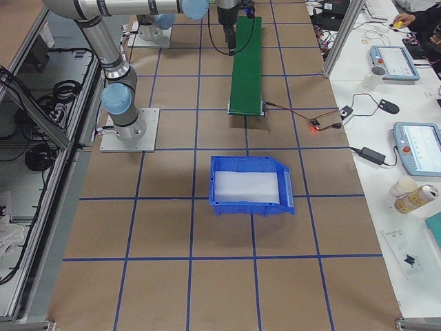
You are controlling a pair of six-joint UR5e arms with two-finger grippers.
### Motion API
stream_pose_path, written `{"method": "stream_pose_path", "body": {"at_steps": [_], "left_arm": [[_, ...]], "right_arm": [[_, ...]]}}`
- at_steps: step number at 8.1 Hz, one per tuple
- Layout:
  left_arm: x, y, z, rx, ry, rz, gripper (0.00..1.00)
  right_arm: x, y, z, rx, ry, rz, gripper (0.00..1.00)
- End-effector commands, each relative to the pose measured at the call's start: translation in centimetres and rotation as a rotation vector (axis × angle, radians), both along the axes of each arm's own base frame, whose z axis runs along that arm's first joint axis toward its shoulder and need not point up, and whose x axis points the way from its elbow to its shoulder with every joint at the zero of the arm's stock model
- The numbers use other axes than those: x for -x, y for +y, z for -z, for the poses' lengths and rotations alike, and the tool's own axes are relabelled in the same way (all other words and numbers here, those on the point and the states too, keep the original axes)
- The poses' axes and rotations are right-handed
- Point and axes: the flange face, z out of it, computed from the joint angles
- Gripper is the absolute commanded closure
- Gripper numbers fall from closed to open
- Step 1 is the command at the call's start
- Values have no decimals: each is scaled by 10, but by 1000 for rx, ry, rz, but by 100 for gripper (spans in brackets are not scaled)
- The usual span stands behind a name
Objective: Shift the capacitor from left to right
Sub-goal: 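Close the left gripper on the dark capacitor and lift it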
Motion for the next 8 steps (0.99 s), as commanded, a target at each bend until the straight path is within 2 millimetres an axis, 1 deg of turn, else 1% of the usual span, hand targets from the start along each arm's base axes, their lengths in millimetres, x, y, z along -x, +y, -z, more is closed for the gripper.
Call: {"method": "stream_pose_path", "body": {"at_steps": [1,4,5,7,8], "left_arm": [[-32,12,39,12,55,23,0],[-30,14,49,-7,65,20,0],[-30,14,49,-9,65,21,6],[-29,14,51,-13,74,16,31],[-29,15,51,-14,76,15,37]], "right_arm": [[0,0,-1,2,-2,0,0],[0,1,-2,4,0,0,0],[0,1,-2,3,-2,0,0],[0,1,-2,3,-2,2,0],[1,1,-2,4,-2,3,0]]}}
